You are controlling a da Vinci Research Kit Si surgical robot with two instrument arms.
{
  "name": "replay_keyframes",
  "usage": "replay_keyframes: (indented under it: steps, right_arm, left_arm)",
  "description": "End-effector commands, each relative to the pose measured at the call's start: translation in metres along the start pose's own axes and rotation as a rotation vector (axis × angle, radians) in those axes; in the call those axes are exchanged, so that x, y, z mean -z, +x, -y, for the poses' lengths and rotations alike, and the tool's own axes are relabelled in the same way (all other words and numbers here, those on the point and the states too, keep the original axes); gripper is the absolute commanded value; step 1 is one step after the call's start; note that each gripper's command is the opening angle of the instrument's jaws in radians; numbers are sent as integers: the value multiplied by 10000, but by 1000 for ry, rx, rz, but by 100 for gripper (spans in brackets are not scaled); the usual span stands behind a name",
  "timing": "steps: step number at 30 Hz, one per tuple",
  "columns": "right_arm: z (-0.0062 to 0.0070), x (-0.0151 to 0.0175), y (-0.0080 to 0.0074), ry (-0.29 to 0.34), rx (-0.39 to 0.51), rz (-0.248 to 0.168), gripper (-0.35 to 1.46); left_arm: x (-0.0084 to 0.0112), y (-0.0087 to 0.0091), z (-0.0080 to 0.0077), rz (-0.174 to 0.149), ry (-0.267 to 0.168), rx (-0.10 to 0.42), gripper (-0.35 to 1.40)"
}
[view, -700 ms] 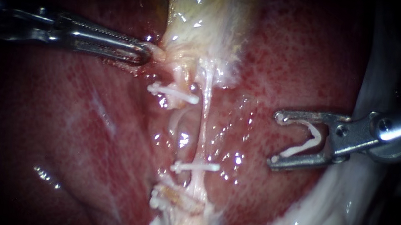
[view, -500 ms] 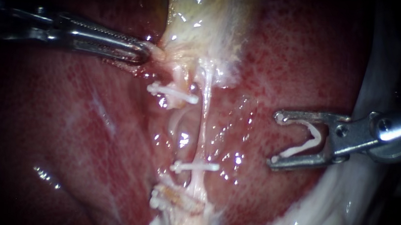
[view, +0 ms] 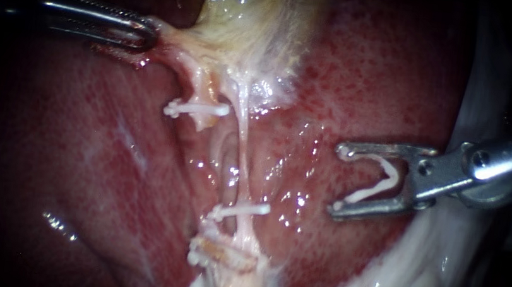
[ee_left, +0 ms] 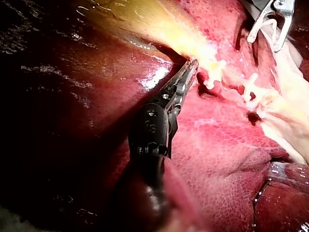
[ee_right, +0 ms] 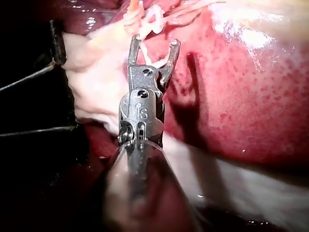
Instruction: Clipping second clip right tube
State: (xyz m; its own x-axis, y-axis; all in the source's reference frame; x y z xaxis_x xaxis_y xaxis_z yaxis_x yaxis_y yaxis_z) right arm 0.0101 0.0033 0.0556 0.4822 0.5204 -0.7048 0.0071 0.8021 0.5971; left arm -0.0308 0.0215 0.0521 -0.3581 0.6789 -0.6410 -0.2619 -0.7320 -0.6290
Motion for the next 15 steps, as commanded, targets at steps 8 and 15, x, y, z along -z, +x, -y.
replay_keyframes:
  steps: [8, 15]
  right_arm:
    - [-18, -45, -7, 13, -101, -16, 50]
    - [-38, -83, -32, 54, -172, -24, 50]
  left_arm:
    - [0, 0, 0, 0, 1, -1, -35]
    - [0, 0, -1, 0, 1, -1, -35]
